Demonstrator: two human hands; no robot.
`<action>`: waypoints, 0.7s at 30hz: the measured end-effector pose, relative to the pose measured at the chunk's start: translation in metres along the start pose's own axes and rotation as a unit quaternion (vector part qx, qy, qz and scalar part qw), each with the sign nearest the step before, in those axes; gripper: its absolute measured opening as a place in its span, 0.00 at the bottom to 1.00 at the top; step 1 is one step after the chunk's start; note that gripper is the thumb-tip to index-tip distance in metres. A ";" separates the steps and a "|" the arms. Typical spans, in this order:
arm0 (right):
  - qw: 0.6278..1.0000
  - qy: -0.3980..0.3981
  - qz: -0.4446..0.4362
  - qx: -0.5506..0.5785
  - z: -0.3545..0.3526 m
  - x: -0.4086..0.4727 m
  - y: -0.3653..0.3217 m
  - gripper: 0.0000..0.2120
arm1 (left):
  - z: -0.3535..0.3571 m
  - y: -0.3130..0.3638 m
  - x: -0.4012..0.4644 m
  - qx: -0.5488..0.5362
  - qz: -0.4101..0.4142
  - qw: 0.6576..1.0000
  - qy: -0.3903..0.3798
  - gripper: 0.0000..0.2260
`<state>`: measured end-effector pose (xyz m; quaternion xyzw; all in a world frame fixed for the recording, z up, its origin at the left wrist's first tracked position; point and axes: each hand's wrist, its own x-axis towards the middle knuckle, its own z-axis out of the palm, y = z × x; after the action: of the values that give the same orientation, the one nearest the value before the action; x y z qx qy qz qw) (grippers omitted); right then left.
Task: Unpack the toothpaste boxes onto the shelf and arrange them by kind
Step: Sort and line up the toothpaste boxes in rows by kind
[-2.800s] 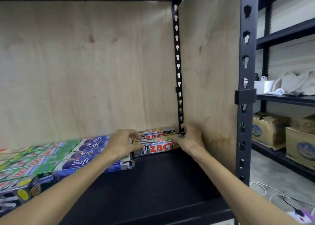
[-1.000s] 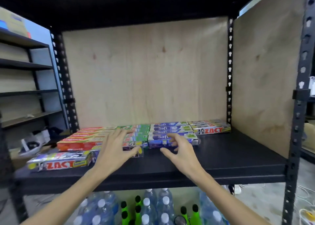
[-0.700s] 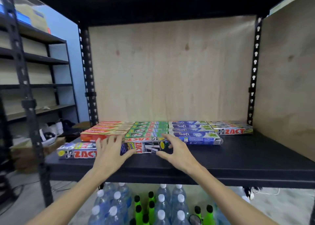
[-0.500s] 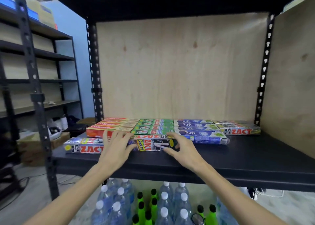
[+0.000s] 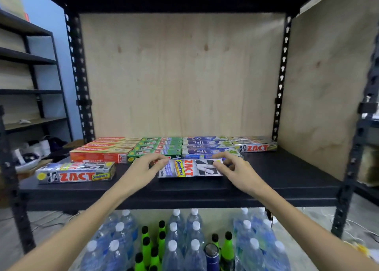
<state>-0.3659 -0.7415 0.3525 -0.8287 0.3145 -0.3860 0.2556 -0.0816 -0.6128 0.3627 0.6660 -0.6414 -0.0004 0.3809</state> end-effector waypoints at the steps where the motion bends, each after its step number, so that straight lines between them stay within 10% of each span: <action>1: 1.000 0.007 0.007 -0.007 -0.002 -0.001 0.003 0.08 | 0.003 0.004 0.002 -0.014 -0.013 1.000 -0.010 0.11; 21: 0.995 0.001 0.096 -0.009 -0.008 -0.010 0.006 0.29 | 0.014 0.000 -0.001 -0.104 -0.094 0.989 -0.049 0.29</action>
<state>-0.3788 -0.7400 0.3481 -0.7965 0.3963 -0.3573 0.2843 -0.0888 -0.6193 0.3524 0.6791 -0.5903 -0.1356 0.4146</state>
